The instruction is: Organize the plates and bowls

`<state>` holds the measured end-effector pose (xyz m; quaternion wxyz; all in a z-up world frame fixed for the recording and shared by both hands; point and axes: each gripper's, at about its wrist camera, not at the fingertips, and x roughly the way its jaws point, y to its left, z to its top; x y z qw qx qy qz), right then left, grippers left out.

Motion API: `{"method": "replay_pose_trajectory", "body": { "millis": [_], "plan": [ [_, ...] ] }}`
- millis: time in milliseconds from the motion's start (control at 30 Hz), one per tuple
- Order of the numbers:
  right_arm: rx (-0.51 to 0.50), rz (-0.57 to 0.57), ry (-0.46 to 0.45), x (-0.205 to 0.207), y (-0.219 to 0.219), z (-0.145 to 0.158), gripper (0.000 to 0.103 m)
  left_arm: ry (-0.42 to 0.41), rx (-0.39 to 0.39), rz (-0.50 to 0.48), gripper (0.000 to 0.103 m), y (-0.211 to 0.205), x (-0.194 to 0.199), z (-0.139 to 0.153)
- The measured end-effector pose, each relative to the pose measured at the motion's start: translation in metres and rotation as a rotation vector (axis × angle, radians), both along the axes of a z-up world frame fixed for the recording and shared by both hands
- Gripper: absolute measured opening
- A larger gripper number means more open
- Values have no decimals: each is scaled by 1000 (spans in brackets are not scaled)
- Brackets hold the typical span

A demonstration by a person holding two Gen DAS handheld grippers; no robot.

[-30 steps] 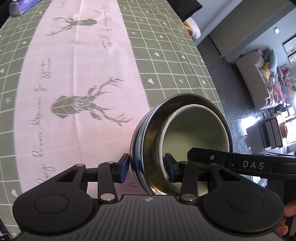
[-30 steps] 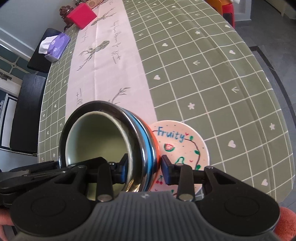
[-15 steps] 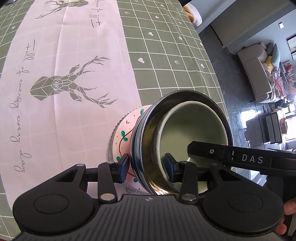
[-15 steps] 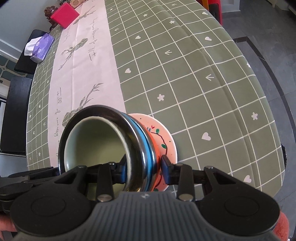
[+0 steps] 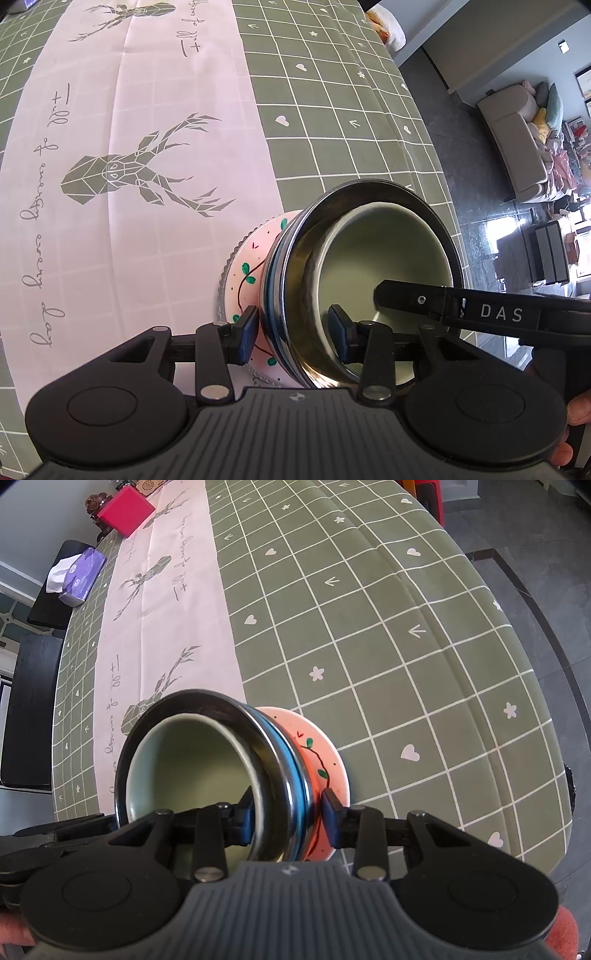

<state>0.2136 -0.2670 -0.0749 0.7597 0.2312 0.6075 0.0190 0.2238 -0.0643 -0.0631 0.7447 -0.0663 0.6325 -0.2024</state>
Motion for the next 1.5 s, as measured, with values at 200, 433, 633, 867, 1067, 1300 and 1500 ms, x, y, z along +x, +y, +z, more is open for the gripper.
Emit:
{"method": "replay_pose_trajectory", "body": {
  "millis": [200,433,633,867,1067,1300,1500],
  "plan": [
    [9,0,0,0,-1,0,36,-12,2,-2,46,-1,0,3],
    [-43,41,-4,2,6,4,48,-49,19,-21,57,-5,0,8],
    [-55,68,4,1,6,5,58,-65,29,-29,67,-2,-1,14],
    [-86,94,-50,-6,4,31,64,-158,53,-76,67,3,-9,42],
    [-158,170,-179,-27,12,76,69,-350,104,-164,67,7,-33,83],
    [-244,220,-389,-72,20,128,73,-688,116,-222,69,14,-87,128],
    [-358,262,-610,-132,31,150,77,-978,143,-212,76,24,-142,142]
  ]
}}
